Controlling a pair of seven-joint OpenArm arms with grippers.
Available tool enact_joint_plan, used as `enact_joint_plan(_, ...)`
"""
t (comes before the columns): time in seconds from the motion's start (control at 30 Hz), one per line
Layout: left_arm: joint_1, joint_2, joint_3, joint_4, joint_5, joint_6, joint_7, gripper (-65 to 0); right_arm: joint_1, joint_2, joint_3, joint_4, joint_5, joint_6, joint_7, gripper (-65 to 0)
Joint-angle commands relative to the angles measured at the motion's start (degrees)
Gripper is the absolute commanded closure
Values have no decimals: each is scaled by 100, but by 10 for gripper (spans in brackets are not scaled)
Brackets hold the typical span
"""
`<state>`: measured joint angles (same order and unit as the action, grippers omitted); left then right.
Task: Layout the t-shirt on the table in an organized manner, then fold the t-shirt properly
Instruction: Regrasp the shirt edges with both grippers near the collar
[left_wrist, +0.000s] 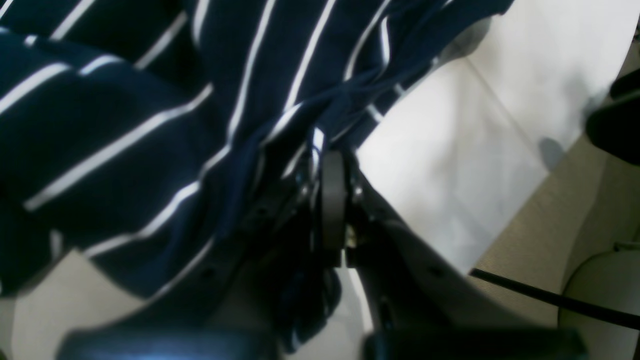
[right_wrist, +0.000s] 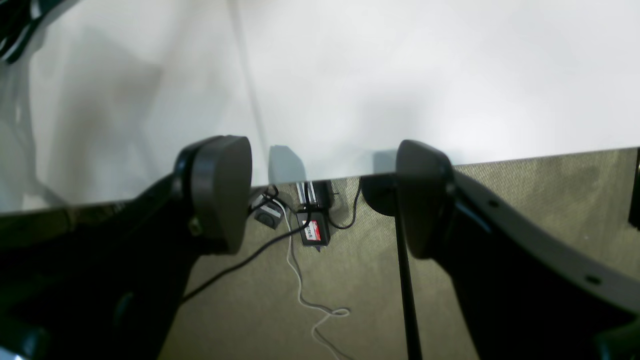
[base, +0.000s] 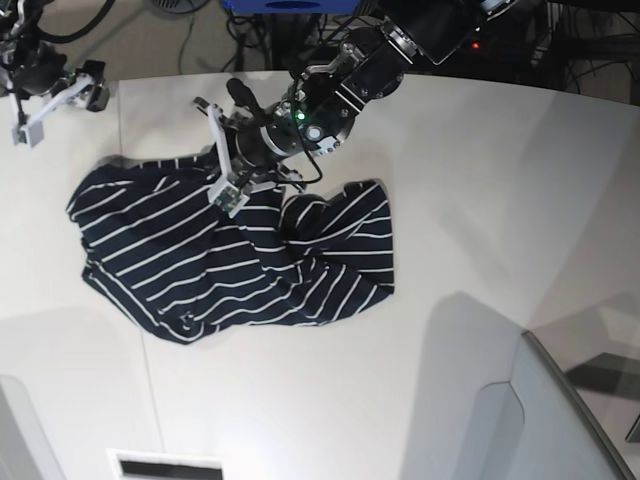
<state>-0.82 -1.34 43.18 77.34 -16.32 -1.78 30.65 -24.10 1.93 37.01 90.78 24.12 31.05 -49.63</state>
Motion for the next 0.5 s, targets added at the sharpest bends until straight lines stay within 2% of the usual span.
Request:
enact_joint_plan(0.0,-81,51,-23,165,-26,-37,-116,0,5,92,22,51,89,56,70,-413)
enact_joint_plan(0.1,-89,-37,-50,174,-26,-2,-116,0,84,101,22,34,89,56,70,-413)
enact_joint_plan(0.2,-177,-213,-50,270,-26,253,-116,0,102,92,-5,60,116,56,70,-413)
enact_joint_plan(0.37,-107,-732,-190,974,-87,411,-107,0,216,66,-14,69,133,73,62,-413)
enact_joint_plan(0.47,271,-978,-612,1308,-78,675,-107,0,278,4,30,60,362,311,70,-413)
